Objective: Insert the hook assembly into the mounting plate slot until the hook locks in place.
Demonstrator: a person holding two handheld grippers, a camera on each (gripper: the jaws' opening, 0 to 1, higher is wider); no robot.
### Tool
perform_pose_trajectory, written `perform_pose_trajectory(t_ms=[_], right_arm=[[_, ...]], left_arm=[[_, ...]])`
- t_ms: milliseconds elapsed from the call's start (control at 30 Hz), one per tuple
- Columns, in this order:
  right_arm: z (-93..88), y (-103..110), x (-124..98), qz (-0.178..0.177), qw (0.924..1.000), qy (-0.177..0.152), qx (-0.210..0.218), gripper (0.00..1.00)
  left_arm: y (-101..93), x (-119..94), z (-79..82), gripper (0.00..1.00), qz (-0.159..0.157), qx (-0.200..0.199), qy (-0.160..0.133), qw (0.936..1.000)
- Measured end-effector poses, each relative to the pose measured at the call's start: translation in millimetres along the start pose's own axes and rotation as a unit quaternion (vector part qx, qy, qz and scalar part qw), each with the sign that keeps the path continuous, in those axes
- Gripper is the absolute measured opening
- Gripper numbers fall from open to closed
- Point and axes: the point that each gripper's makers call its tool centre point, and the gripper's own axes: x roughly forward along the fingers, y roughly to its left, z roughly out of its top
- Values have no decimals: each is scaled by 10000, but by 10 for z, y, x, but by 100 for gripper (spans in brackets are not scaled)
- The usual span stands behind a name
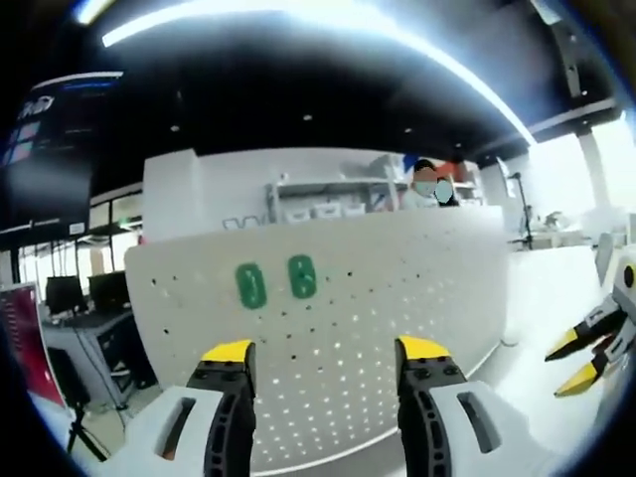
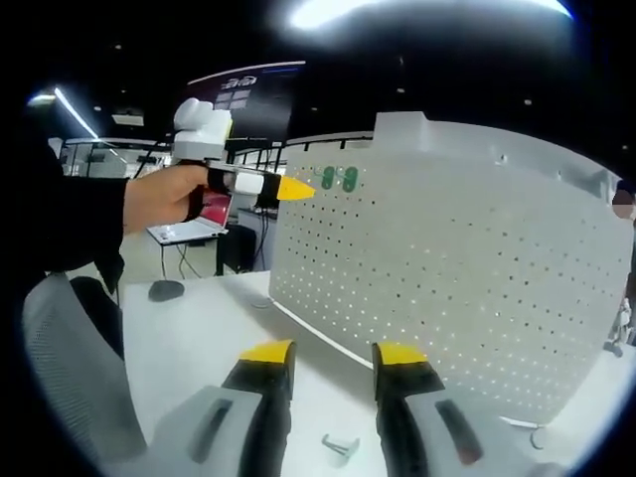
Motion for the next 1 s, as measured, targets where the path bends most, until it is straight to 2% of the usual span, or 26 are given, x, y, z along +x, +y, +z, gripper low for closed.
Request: perform_pose_trajectory(t_ms=[300, 567, 700, 1000], right_arm=[[-42, 53, 21, 95, 9999, 76, -27, 29], [-126, 111, 38, 198, 9995, 212, -80, 29], [-173, 140, 52, 253, 9992, 291, -92, 29], [-255, 227, 83, 407, 9981, 437, -125, 29]], left_arm=[[-96, -168, -103, 57, -107, -144, 41, 9998], [-183, -301, -293, 57, -177, -254, 132, 9994], [-240, -337, -399, 57, -208, -341, 203, 9990], [-312, -372, -491, 56, -264, -403, 231, 9986]])
